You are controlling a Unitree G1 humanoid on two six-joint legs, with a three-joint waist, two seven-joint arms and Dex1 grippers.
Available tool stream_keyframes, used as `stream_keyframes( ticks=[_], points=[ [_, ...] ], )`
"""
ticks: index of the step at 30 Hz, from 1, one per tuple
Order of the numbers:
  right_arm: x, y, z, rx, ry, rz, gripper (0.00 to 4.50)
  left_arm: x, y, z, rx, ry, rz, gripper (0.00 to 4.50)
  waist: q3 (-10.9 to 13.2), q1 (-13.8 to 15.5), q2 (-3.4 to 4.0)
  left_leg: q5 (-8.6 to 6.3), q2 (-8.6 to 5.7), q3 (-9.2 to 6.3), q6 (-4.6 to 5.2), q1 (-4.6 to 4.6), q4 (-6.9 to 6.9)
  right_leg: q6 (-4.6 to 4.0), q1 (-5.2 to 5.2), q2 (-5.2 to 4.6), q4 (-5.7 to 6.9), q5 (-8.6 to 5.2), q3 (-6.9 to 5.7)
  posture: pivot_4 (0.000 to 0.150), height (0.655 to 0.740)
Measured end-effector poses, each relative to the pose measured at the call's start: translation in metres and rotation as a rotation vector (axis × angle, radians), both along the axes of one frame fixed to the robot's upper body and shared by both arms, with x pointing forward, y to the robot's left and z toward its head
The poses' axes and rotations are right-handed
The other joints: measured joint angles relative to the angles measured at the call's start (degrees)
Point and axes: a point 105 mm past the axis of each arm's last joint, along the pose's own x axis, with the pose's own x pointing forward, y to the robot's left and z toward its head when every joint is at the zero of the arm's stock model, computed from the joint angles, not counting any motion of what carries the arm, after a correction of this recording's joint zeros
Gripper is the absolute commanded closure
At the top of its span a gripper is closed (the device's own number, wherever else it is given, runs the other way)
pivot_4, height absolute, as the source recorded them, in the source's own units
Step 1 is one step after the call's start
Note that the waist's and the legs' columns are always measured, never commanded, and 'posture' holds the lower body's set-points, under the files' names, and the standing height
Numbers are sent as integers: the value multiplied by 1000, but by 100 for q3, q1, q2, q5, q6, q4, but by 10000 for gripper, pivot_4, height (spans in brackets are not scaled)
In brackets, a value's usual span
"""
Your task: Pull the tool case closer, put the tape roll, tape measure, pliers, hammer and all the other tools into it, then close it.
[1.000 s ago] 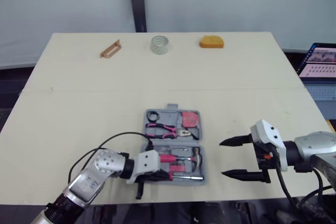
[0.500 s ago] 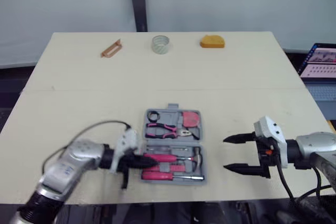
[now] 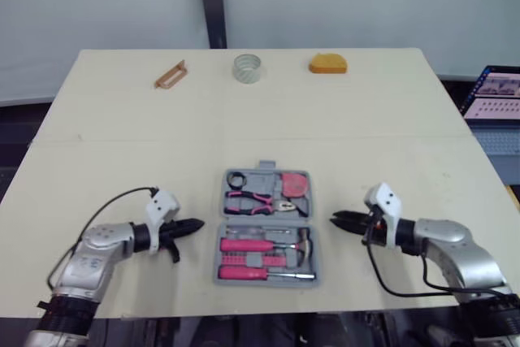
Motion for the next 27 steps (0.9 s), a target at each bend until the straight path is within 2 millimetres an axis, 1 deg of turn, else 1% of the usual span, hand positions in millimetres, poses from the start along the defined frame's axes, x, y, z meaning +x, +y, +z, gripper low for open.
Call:
stream_keyframes(
  ticks=[4,8,12,16,21,27],
  points=[
    [-1,11,-8,-9,13,16,44449,6,-23,-2,-33,-30,-20,45000,-2,-19,2,0,1,0,0,6,-3,0,1,0,4,0,0,1500,7400],
    [-1,14,-11,-1,28,9,44449,7,-29,-3,-39,-33,-22,45000,-3,-22,3,0,1,1,0,8,-5,0,1,0,5,0,0,1500,7400],
    [0,28,-14,24,41,23,44449,8,-34,-4,-48,-29,-26,45000,-3,-15,3,0,1,0,0,8,-4,0,3,0,4,0,0,1500,7400],
    [1,30,-15,22,44,20,44449,6,-38,-3,-50,-19,-33,45000,-3,-20,3,0,1,0,0,8,-5,0,2,0,4,0,1,1500,7400],
    [-2,33,-18,19,74,29,44449,-7,-40,-4,-35,18,-51,45000,-3,-38,3,0,2,0,0,8,-9,0,1,0,2,0,0,1500,7400],
    [-15,36,-20,12,111,65,44449,-30,-36,-7,-21,93,-77,45000,-3,-38,4,0,3,0,0,9,-11,0,0,1,1,0,2,1500,7400]
  ],
)
